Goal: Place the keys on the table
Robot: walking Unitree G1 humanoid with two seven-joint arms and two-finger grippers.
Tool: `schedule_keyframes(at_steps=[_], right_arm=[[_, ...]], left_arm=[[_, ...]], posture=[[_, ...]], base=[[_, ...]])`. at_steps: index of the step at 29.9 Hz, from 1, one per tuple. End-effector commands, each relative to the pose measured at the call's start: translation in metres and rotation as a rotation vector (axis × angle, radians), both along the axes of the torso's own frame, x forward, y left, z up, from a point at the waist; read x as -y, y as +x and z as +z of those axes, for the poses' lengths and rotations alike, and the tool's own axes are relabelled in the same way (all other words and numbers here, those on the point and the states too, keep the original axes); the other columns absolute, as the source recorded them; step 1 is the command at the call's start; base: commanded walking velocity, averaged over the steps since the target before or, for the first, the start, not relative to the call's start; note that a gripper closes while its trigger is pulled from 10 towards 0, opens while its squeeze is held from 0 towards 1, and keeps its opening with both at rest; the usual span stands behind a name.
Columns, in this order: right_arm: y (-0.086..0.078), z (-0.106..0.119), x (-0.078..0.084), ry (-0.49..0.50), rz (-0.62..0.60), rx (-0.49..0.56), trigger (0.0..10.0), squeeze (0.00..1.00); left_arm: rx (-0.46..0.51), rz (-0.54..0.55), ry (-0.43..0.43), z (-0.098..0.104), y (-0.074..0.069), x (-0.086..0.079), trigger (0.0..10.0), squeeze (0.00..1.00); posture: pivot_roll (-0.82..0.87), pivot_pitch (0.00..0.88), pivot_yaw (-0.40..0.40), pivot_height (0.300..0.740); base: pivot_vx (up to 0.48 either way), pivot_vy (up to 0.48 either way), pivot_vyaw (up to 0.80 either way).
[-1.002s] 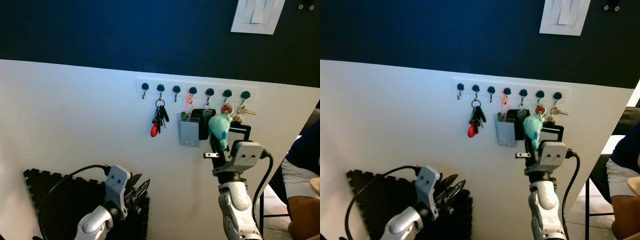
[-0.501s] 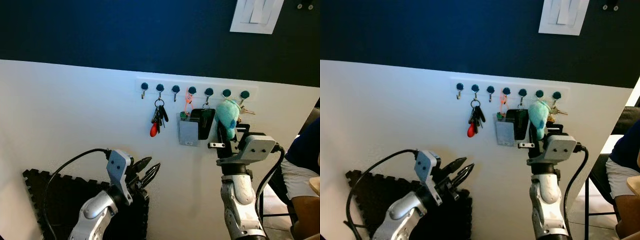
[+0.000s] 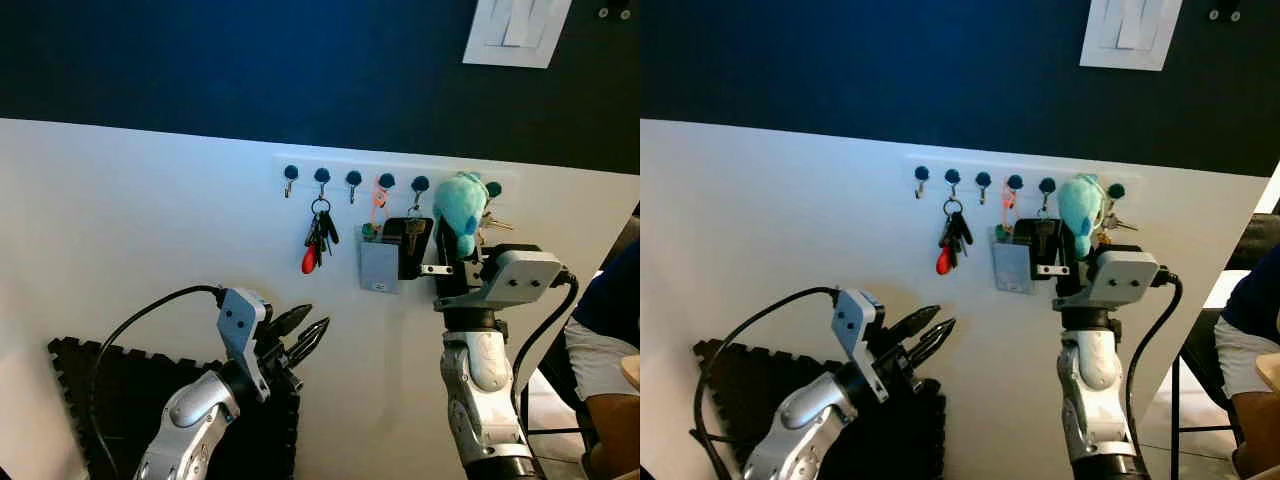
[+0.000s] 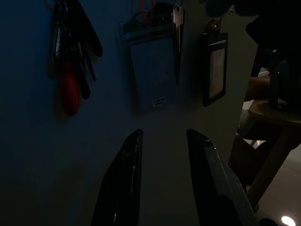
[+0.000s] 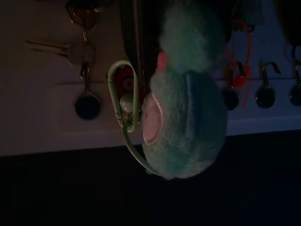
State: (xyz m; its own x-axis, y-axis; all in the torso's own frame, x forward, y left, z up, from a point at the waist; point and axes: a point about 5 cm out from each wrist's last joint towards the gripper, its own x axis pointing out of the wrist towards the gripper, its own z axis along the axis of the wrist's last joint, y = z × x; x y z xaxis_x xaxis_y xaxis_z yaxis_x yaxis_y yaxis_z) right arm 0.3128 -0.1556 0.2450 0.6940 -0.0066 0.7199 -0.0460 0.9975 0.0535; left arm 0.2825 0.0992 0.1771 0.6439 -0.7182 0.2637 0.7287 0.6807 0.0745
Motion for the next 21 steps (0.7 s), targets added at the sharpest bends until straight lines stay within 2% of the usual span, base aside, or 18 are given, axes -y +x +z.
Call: schedule_keyframes(at_steps=[1, 3, 5, 8, 13, 14, 15, 16, 21], right_arm=[[0.0, 0.009, -0.009, -0.077, 0.058, 0.025, 10.0, 0.0], [0.0, 0.009, -0.013, -0.112, 0.089, 0.021, 10.0, 0.0], [0.001, 0.005, -0.028, -0.222, 0.165, 0.004, 10.0, 0.0], [0.001, -0.001, -0.034, -0.244, 0.197, -0.024, 10.0, 0.0], [0.01, -0.031, -0.033, -0.208, 0.189, -0.207, 10.0, 0.0], [0.01, -0.031, -0.033, -0.208, 0.189, -0.207, 10.0, 0.0], [0.013, -0.047, -0.028, -0.169, 0.167, -0.316, 10.0, 0.0], [0.014, -0.054, -0.026, -0.153, 0.158, -0.359, 10.0, 0.0], [0.013, -0.062, -0.013, -0.08, 0.114, -0.405, 10.0, 0.0]], left_arm=[[-0.004, -0.014, 0.002, 0.001, -0.001, 0.001, 10.0, 0.0], [-0.005, -0.014, 0.002, 0.001, -0.001, 0.001, 10.0, 0.0], [-0.008, -0.018, 0.014, 0.001, -0.001, 0.001, 10.0, 0.0], [-0.011, -0.023, 0.024, 0.0, -0.001, 0.002, 10.0, 0.0], [-0.018, -0.033, 0.048, -0.003, -0.004, 0.002, 10.0, 0.0], [-0.018, -0.033, 0.048, -0.003, -0.004, 0.002, 10.0, 0.0], [-0.02, -0.04, 0.06, -0.005, -0.004, 0.003, 10.0, 0.0], [-0.021, -0.042, 0.063, -0.005, -0.005, 0.003, 10.0, 0.0], [-0.019, -0.049, 0.07, -0.005, -0.005, 0.004, 10.0, 0.0]], posture=[[0.07, 0.033, -0.026, 0.74], [0.07, 0.033, -0.026, 0.74], [0.07, 0.034, -0.027, 0.74], [0.07, 0.034, -0.027, 0.74], [0.07, 0.035, -0.027, 0.74], [0.07, 0.035, -0.027, 0.74], [0.07, 0.035, -0.026, 0.74], [0.07, 0.035, -0.026, 0.74], [0.07, 0.035, -0.024, 0.74]], base=[[0.0, 0.0, 0.0], [0.0, 0.0, 0.0], [0.0, 0.0, 0.0], [0.0, 0.0, 0.0], [0.0, 0.0, 0.0], [0.0, 0.0, 0.0], [0.0, 0.0, 0.0], [0.0, 0.0, 0.0], [0.0, 0.0, 0.0]])
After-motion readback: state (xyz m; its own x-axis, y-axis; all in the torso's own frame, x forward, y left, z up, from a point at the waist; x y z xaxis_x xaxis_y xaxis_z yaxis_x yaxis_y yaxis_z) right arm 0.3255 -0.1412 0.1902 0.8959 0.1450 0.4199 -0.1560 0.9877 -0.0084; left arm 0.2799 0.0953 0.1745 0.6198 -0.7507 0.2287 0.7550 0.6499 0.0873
